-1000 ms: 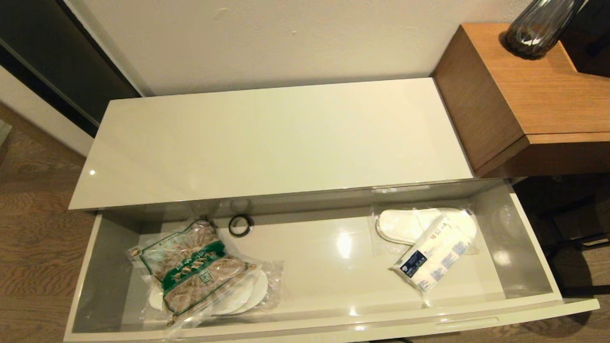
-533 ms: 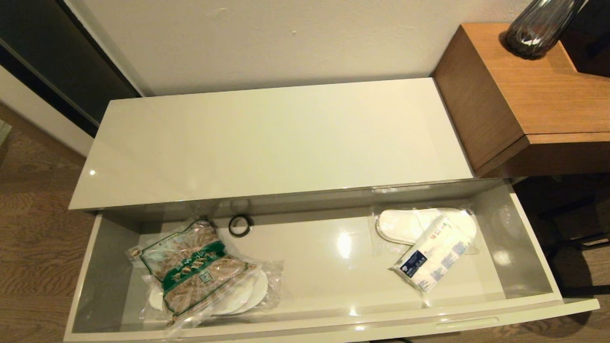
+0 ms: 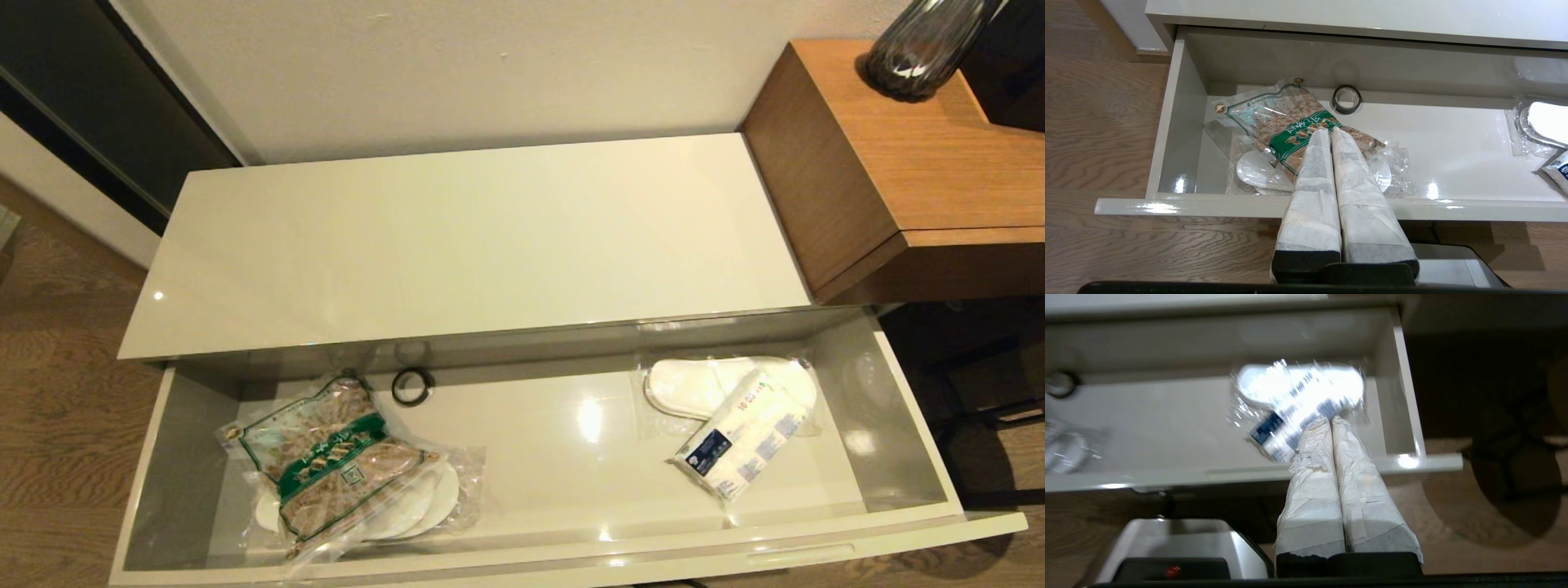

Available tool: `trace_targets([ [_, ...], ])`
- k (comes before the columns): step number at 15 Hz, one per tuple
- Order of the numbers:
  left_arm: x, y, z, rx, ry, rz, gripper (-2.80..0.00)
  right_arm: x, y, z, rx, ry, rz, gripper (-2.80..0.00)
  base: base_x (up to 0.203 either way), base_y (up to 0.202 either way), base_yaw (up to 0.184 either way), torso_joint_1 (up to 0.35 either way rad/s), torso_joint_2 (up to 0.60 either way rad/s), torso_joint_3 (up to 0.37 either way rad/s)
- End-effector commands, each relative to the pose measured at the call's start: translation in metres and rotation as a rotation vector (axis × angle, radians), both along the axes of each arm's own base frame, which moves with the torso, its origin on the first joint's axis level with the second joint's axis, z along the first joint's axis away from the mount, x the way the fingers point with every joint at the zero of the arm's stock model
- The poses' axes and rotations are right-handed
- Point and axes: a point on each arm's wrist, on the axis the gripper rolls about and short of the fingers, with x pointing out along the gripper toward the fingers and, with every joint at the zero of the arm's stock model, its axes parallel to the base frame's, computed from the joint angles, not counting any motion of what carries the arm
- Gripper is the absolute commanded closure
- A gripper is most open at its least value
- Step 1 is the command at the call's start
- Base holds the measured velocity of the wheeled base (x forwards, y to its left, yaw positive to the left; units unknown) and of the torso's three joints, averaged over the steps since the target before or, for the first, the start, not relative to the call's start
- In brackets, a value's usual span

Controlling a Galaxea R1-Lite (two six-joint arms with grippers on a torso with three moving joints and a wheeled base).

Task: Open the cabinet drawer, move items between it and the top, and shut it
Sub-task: Take out the disposable slippers from the drawer

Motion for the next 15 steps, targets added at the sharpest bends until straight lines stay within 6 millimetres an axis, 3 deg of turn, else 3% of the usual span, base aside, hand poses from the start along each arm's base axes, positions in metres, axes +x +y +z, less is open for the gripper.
trace_targets([
  [1, 0.000, 0.000, 0.000, -0.001, 0.001, 0.000, 0.00, -0.032, 0.002, 0.036, -0.001, 0.009, 0.062, 0.00, 0.000, 0.000, 0.000, 0.000, 0.00, 0.000],
  [3, 0.000, 0.000, 0.000, -0.001, 0.001, 0.000, 0.00, -0.050, 0.003, 0.057, -0.001, -0.001, 0.125, 0.00, 0.000, 0.000, 0.000, 0.000, 0.00, 0.000],
  [4, 0.000, 0.000, 0.000, -0.001, 0.001, 0.000, 0.00, -0.048, 0.003, 0.069, 0.013, 0.015, 0.136, 0.00, 0.000, 0.000, 0.000, 0.000, 0.00, 0.000],
  [5, 0.000, 0.000, 0.000, -0.001, 0.001, 0.000, 0.00, -0.039, 0.004, 0.087, 0.047, 0.046, 0.148, 0.00, 0.000, 0.000, 0.000, 0.000, 0.00, 0.000],
  [7, 0.000, 0.000, 0.000, -0.001, 0.001, 0.000, 0.00, -0.001, 0.004, 0.127, 0.101, 0.138, 0.176, 0.00, 0.000, 0.000, 0.000, 0.000, 0.00, 0.000],
  [9, 0.000, 0.000, 0.000, -0.001, 0.001, 0.000, 0.00, 0.064, 0.004, 0.163, 0.137, 0.242, 0.192, 0.00, 0.000, 0.000, 0.000, 0.000, 0.00, 0.000],
  [11, 0.000, 0.000, 0.000, -0.001, 0.001, 0.000, 0.00, 0.140, 0.004, 0.186, 0.174, 0.335, 0.178, 0.00, 0.000, 0.000, 0.000, 0.000, 0.00, 0.000],
  [14, 0.000, 0.000, 0.000, -0.001, 0.001, 0.000, 0.00, 0.249, 0.008, 0.201, 0.186, 0.425, 0.040, 0.00, 0.000, 0.000, 0.000, 0.000, 0.00, 0.000],
  [15, 0.000, 0.000, 0.000, -0.001, 0.001, 0.000, 0.00, 0.275, 0.013, 0.201, 0.180, 0.460, -0.014, 0.00, 0.000, 0.000, 0.000, 0.000, 0.00, 0.000],
])
